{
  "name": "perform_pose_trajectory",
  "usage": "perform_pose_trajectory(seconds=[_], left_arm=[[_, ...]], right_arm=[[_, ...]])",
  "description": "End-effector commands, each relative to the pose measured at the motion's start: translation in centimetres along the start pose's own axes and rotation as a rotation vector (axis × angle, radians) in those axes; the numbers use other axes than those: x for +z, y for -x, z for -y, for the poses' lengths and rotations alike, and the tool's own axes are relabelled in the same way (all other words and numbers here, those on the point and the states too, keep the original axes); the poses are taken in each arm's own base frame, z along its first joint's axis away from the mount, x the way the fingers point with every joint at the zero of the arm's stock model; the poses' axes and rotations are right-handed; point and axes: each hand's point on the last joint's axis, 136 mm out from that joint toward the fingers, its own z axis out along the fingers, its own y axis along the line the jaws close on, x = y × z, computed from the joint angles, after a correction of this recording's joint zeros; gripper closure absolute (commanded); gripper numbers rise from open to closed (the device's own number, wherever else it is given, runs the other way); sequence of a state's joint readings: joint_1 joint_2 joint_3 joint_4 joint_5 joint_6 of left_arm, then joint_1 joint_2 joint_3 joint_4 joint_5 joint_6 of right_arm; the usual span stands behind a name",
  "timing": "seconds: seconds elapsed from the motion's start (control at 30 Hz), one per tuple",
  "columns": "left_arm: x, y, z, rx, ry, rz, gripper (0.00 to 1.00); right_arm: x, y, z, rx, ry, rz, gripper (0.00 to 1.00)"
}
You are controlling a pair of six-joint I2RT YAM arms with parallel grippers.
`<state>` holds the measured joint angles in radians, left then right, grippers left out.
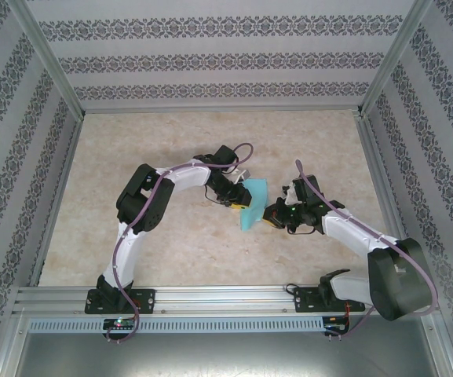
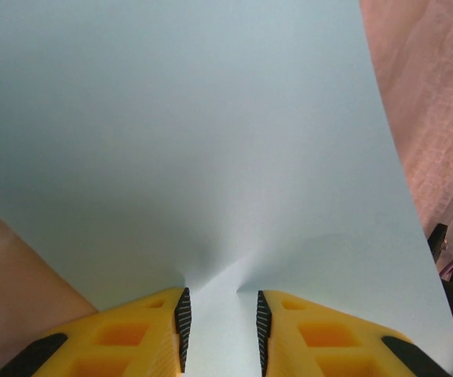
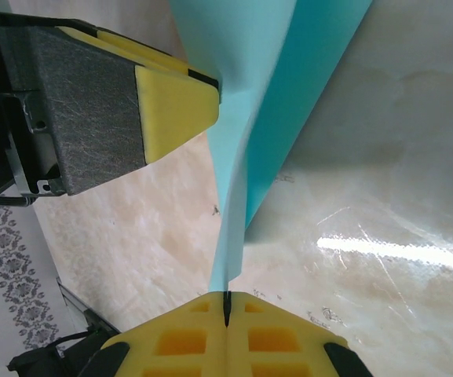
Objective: Fold a paper plane with a square sheet of paper (pick it up from the middle)
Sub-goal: Third fold the triangle at the center of the table.
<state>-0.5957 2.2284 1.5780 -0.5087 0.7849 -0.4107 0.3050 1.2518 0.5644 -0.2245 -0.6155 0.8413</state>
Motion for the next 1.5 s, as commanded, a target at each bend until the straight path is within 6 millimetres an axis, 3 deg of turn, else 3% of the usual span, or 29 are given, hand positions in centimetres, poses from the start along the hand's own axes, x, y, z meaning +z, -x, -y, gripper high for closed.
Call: perform_pose_trajectory(seconds=[0.0,0.37,1.17,1.47], left_arm=[[-0.4,-0.6,0.7,0.017,0.024,-0.018,0.67],[-0.7,-0.3,4.1,0.062,-0.035,-0.028,0.68],[3.3,-2.7,2.5,0.046,-0.031,-0.138,0.69],[2.0,-1.8,3.8,0.065,-0.037,-0.098,0.69]], right_arm=[[0.1,-0.1,1.0,-0.004,-0.032,0.0,0.97],[0.0,-0.1,1.1,-0.005,-0.028,-0.002,0.97],[0.3,0.2,0.0,-0.012,0.023,-0.011,0.97],[0.7,0.9,0.0,-0.011,0.013,-0.005,0.97]])
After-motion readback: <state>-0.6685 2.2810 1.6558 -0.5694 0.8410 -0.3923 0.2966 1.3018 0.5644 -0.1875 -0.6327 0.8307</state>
